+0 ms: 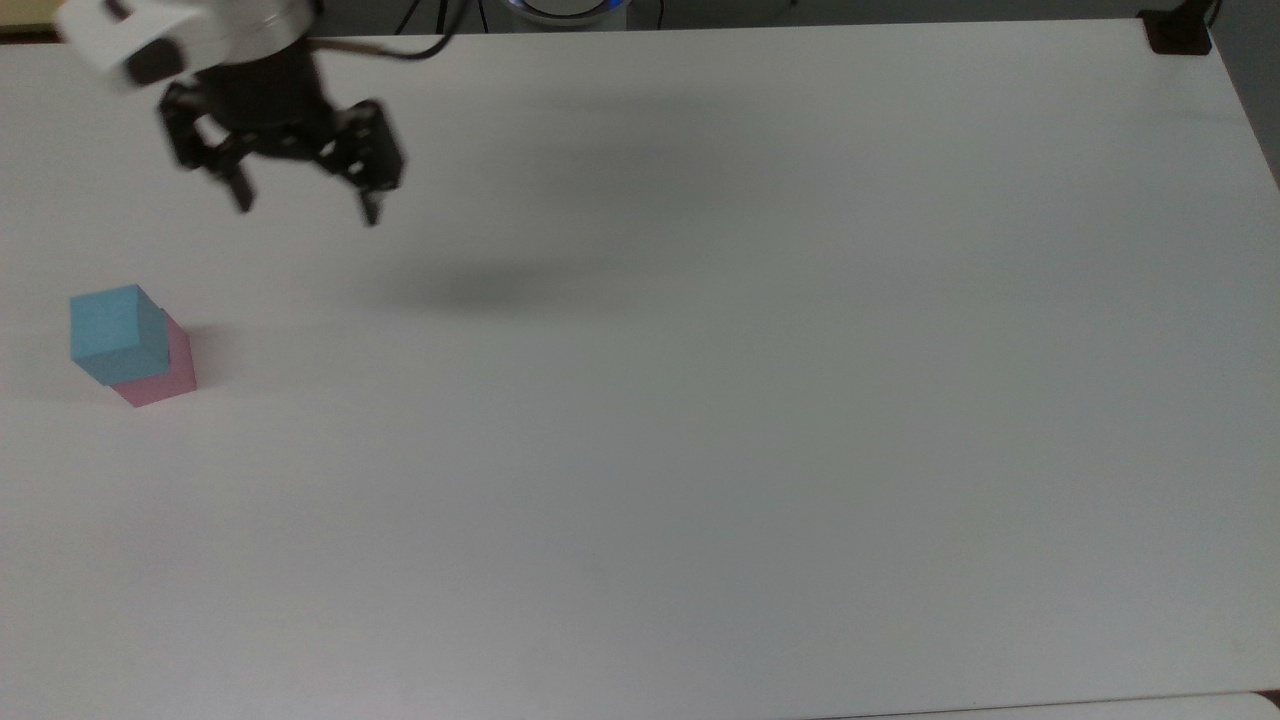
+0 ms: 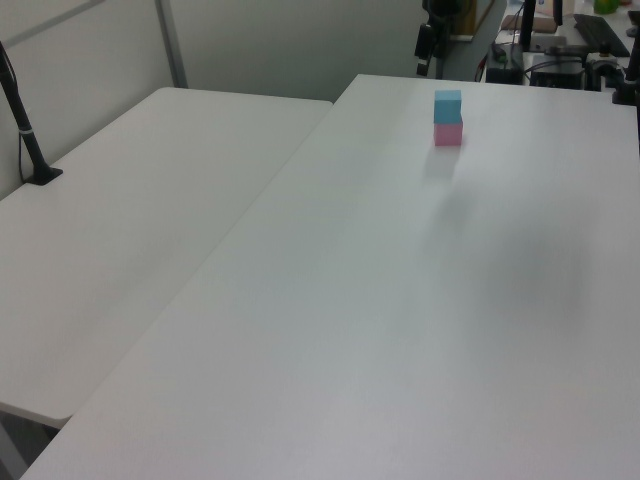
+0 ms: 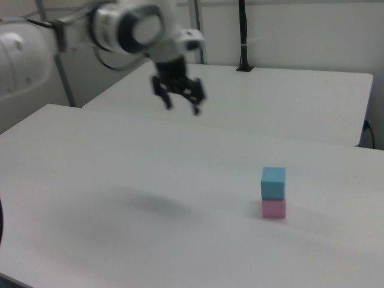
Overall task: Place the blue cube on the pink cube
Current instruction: 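Open the gripper to release the blue cube and raise away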
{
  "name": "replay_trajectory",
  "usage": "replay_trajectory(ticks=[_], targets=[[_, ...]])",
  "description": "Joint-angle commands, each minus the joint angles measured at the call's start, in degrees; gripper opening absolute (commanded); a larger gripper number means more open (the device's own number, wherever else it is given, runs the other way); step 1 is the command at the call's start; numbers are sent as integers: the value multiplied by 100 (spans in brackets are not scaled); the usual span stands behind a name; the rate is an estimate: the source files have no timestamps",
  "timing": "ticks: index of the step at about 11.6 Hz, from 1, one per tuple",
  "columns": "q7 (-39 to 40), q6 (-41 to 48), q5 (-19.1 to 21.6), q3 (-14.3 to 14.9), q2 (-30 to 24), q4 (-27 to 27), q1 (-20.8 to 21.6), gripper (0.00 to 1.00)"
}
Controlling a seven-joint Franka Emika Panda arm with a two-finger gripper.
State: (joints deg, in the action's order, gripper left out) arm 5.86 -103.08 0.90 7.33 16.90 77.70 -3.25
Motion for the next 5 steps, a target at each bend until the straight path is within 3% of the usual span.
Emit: replay_trajectory(ticks=[1,5], targets=[[-892,596,-317,84,-1080,911,867,100],[-877,789,-371,84,-1488,1178,1019,100]])
